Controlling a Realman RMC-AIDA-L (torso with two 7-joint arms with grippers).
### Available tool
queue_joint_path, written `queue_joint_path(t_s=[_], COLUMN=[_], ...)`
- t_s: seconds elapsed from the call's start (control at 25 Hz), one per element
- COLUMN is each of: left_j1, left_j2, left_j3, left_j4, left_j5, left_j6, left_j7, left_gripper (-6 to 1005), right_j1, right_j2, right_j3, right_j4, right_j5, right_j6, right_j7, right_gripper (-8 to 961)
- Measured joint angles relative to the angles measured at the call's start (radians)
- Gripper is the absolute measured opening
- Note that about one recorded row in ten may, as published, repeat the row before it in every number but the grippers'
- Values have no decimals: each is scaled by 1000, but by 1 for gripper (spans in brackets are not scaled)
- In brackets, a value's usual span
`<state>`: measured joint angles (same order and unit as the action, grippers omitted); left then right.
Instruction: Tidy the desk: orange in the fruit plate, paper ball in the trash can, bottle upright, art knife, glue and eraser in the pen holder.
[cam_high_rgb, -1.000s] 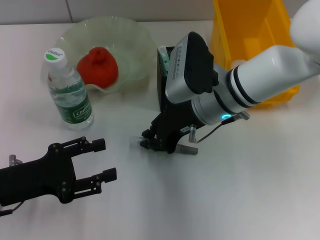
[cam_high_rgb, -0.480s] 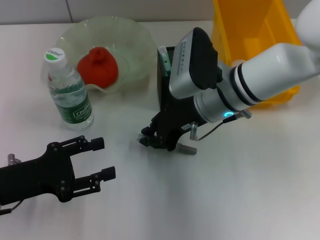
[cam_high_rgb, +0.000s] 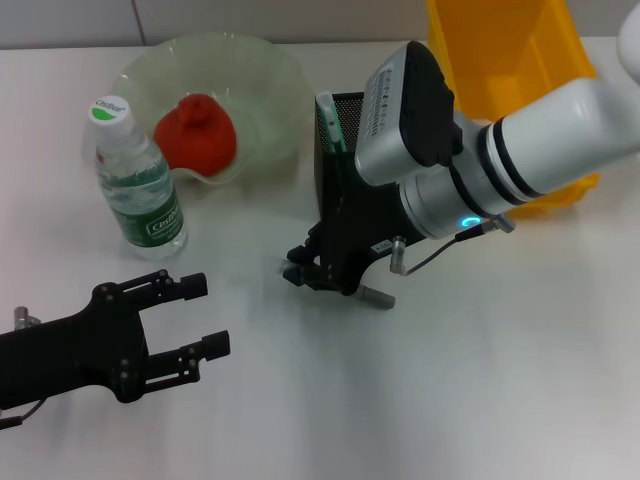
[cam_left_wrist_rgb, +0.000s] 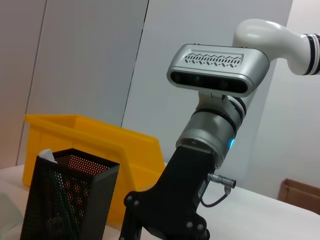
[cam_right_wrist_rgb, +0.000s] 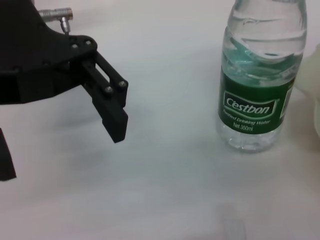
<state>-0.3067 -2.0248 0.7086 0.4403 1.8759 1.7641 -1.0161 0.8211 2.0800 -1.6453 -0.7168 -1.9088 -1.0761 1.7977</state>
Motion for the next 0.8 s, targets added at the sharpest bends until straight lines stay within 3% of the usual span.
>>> queue_joint_path(t_s=[0.8], left_j1=[-8], left_j2=[3], left_j3=[-2], left_j4=[2], left_j5=[0], left_j6=[2], left_j7=[-6], left_gripper=[738], right_j1=[-45], right_j2=[-1], right_j3=[133], right_j4=[-80], right_j5=[-52], right_j6=[-109], right_j7=[-1], right_gripper=[170])
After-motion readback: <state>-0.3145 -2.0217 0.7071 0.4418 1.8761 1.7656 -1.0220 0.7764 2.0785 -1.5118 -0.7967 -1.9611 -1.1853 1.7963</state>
